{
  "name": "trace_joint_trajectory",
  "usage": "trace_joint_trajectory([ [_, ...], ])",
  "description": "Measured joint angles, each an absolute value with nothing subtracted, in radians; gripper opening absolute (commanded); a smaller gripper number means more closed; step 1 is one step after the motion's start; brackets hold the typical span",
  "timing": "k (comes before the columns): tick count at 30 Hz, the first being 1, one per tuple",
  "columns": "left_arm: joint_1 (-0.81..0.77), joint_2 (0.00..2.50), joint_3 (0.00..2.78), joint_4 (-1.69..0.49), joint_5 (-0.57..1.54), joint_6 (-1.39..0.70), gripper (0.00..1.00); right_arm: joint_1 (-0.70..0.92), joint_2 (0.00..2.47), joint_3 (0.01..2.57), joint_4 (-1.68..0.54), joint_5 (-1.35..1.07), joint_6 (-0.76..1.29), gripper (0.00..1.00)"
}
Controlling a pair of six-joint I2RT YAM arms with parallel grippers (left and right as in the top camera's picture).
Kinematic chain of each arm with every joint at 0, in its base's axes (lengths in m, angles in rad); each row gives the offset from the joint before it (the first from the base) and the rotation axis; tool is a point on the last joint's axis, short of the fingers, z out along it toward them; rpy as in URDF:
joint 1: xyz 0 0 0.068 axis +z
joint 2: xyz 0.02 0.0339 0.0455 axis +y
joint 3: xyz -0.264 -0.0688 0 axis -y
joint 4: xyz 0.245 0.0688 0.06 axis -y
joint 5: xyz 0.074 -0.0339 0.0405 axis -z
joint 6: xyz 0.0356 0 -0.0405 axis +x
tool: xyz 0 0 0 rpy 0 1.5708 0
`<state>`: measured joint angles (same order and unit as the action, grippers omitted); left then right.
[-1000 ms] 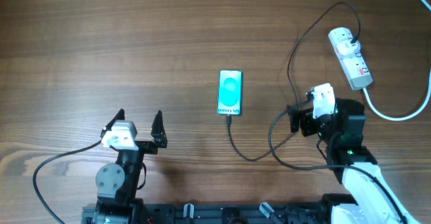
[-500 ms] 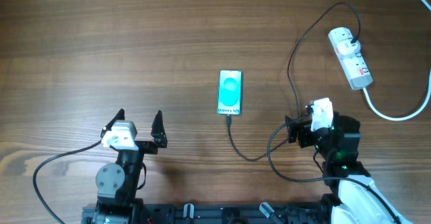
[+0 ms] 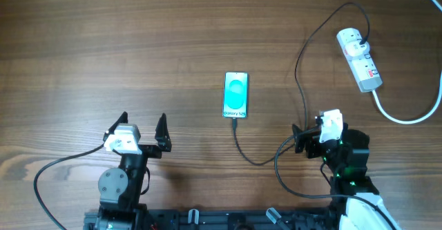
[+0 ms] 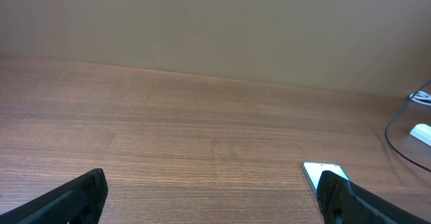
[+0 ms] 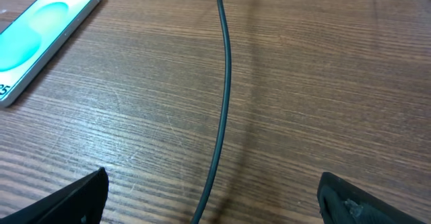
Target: Plug charger to phone and switch on socket
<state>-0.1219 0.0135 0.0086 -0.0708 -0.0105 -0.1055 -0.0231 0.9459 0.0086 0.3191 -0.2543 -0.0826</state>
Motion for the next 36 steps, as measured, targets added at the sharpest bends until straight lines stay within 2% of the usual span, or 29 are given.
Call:
trace_joint_trajectory([
  [22,-0.122,0.014,0.009,-0.071,-0.010,-0.105,1.00,-0.023,0.593,0.006,0.022,-0.253,-0.079,1.00],
  [36,-0.122,0.014,0.009,-0.070,-0.010,-0.105,1.00,-0.023,0.391,0.006,0.015,-0.253,-0.045,1.00],
])
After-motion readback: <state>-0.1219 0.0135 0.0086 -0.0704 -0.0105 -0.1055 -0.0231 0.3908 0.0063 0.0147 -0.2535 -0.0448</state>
